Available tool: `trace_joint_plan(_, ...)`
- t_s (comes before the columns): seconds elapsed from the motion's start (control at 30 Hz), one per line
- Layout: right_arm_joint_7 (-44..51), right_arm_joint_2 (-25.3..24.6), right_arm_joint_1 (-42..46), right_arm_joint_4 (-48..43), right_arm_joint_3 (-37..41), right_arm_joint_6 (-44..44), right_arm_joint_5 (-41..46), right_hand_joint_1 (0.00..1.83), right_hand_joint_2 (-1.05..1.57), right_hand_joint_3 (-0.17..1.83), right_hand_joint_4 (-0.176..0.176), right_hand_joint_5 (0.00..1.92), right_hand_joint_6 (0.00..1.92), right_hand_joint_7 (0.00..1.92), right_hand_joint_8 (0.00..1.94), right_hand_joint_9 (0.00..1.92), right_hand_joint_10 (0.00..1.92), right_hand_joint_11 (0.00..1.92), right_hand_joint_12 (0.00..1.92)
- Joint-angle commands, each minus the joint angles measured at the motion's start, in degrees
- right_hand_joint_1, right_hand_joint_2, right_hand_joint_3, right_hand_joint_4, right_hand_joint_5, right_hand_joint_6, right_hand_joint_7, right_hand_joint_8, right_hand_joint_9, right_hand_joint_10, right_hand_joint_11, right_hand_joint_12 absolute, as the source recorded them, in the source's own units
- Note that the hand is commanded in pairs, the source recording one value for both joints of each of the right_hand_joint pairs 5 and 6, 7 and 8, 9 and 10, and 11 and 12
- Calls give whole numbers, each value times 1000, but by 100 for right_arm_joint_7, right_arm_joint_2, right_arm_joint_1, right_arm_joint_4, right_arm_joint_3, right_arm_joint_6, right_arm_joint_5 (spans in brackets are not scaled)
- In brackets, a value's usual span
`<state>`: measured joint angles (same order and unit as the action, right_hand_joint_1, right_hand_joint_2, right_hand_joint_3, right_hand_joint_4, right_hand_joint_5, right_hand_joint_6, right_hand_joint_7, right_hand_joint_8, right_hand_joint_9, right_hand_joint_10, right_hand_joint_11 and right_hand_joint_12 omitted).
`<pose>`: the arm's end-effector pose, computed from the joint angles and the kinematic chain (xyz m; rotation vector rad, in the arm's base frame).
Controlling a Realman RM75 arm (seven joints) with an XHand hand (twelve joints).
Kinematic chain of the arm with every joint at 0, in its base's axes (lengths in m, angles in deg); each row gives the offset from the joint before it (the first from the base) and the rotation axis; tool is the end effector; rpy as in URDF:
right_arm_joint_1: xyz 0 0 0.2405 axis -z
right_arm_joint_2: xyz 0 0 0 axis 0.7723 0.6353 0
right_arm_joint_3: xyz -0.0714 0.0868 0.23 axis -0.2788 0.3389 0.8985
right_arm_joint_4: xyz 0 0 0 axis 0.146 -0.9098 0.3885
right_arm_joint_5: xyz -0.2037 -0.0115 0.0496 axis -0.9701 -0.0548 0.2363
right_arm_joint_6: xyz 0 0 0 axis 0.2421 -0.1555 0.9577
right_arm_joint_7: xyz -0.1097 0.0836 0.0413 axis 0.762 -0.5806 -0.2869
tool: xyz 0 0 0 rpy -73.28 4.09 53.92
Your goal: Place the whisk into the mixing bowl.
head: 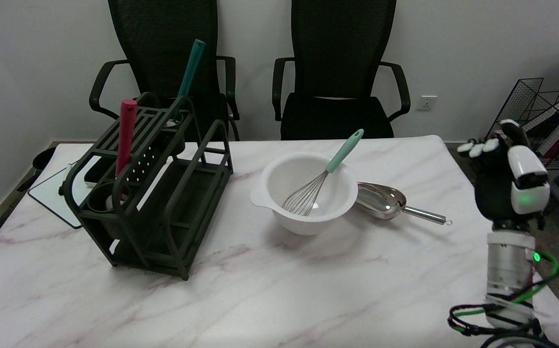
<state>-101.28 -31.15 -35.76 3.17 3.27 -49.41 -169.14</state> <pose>-0.2875 -0.1854 0.4263 1.1387 -0.8545 2.2550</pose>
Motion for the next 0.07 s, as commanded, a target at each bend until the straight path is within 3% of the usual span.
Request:
trace_joint_plan(0.03,383,-172,829,-386,-297,-1433,711,902,640,1205,0,783,783,1190,1190,1187,1187,1077,1077)
trace_joint_plan(0.07,383,-169,822,-374,-297,-1430,711,899,628,1215,0,796,796,1205,1205,1191,1191,1078,1078)
